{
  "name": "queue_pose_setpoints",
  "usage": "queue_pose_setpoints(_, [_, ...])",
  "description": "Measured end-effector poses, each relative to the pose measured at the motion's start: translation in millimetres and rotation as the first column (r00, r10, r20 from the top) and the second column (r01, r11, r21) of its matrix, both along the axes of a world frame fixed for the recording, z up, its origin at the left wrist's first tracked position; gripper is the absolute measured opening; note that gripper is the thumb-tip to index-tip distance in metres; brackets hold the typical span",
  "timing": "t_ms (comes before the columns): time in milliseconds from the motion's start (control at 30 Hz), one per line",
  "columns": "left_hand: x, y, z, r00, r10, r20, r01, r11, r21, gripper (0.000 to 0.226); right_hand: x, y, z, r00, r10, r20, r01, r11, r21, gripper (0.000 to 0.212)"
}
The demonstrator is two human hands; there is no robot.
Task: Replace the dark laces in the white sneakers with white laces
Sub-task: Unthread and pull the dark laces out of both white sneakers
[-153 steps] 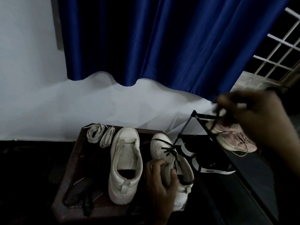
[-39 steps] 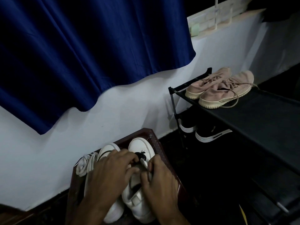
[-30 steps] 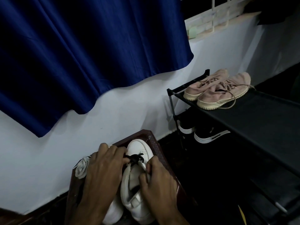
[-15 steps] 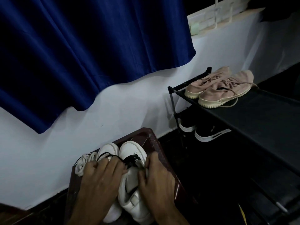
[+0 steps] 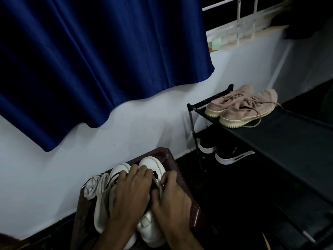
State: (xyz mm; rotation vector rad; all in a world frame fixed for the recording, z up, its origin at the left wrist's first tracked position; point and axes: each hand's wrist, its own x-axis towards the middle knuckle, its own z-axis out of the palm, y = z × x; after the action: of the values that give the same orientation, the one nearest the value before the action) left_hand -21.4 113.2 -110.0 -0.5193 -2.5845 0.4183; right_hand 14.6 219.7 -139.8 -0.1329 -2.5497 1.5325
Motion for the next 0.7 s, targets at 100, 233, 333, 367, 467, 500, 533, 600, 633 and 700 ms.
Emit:
queue_pose_setpoints(100, [3.2, 0.2, -1.5, 1.000, 0.002, -0.014, -0.003, 1.000, -0.018, 0.005, -1.2, -2.1, -0.4, 1.000, -0.025, -0.011, 0.025, 1.000, -0.014, 0.025])
queue_pose_setpoints(233, [12.2, -6.4, 10.8, 0.998, 0.042, 0.044, -0.047, 0.992, 0.115, 0.013, -1.3, -1.7, -3.0, 0.999, -0.021, -0.025, 0.021, 1.000, 0.008, 0.023])
queue_pose_setpoints(333, [22.4, -20.8, 32.8, 0.992, 0.123, -0.025, -0.117, 0.980, 0.163, 0.012, -2.1, -1.5, -3.7, 0.999, -0.015, -0.029, 0.016, 0.999, 0.033, 0.024])
queue_pose_setpoints(367, [26.3, -26.0, 43.0, 0.987, 0.158, -0.038, -0.148, 0.970, 0.193, 0.011, -2.3, -1.8, -4.1, 0.999, -0.018, -0.032, 0.019, 0.999, 0.039, 0.025])
queue_pose_setpoints(467, [30.5, -59.6, 63.9, 0.944, 0.329, -0.021, -0.295, 0.872, 0.390, 0.028, -2.5, -2.4, -4.8, 0.999, -0.035, -0.036, 0.036, 0.999, 0.026, 0.026])
queue_pose_setpoints(500, [28.3, -75.0, 68.0, 0.921, 0.388, 0.015, -0.348, 0.807, 0.476, 0.034, -2.4, -2.5, -5.5, 0.998, -0.039, -0.042, 0.040, 0.999, 0.024, 0.027])
queue_pose_setpoints(533, [25.2, -89.1, 71.4, 0.894, 0.447, 0.025, -0.395, 0.762, 0.513, 0.038, -2.1, -2.6, -6.0, 0.998, -0.040, -0.046, 0.042, 0.999, 0.023, 0.028])
queue_pose_setpoints(600, [21.3, -100.0, 75.0, 0.867, 0.497, 0.043, -0.459, 0.761, 0.459, 0.040, -2.3, -2.1, -6.0, 0.997, -0.052, -0.056, 0.053, 0.999, 0.011, 0.027])
queue_pose_setpoints(633, [21.7, -97.0, 74.2, 0.878, 0.472, 0.074, -0.459, 0.791, 0.404, 0.039, -2.3, -2.2, -6.7, 0.996, -0.061, -0.065, 0.062, 0.998, 0.009, 0.027])
queue_pose_setpoints(700, [28.1, -80.0, 69.9, 0.916, 0.381, 0.130, -0.402, 0.862, 0.309, 0.031, -2.4, -3.3, -6.7, 0.995, -0.072, -0.071, 0.073, 0.997, -0.001, 0.026])
